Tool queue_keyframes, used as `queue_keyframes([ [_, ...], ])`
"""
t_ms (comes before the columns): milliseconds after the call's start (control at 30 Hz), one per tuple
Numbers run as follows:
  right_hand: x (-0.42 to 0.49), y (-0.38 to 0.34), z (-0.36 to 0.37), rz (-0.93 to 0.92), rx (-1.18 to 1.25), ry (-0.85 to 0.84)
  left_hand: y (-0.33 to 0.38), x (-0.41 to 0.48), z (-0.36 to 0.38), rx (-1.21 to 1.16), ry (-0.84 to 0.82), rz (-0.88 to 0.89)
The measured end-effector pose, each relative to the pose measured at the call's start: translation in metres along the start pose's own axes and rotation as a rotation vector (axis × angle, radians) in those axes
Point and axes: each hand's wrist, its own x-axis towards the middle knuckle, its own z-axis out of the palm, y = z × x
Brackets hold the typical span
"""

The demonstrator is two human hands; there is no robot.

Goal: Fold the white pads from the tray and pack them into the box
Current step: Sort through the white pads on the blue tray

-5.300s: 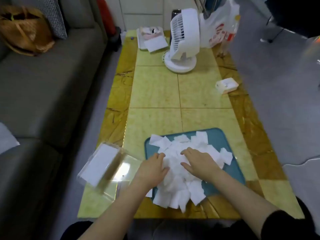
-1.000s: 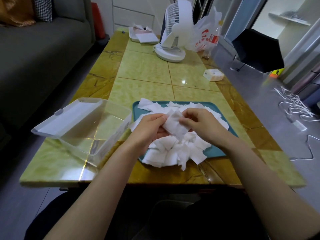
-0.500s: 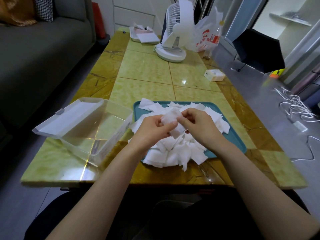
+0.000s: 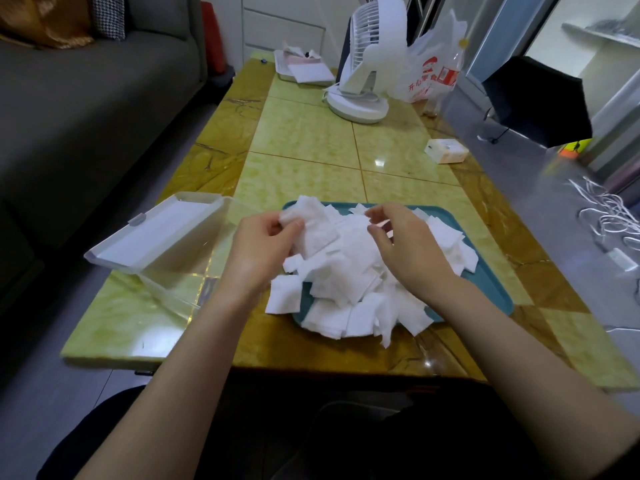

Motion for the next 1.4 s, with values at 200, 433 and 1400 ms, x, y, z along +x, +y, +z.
queue_keyframes([
  [200, 0.02, 0.011, 0.021, -0.03, -0.289, -0.391, 0.0, -0.004, -0.015, 0.055, 0.048, -0.005],
  [433, 0.016, 0.01, 0.026, 0.088, -0.329, -0.236, -0.003, 0.0, -0.017, 0.022, 0.019, 0.021],
  [1400, 0.01, 0.014, 0.0, 0.163, -0.019, 0.144, -0.023, 0.008, 0.006, 0.154, -0.068, 0.063],
])
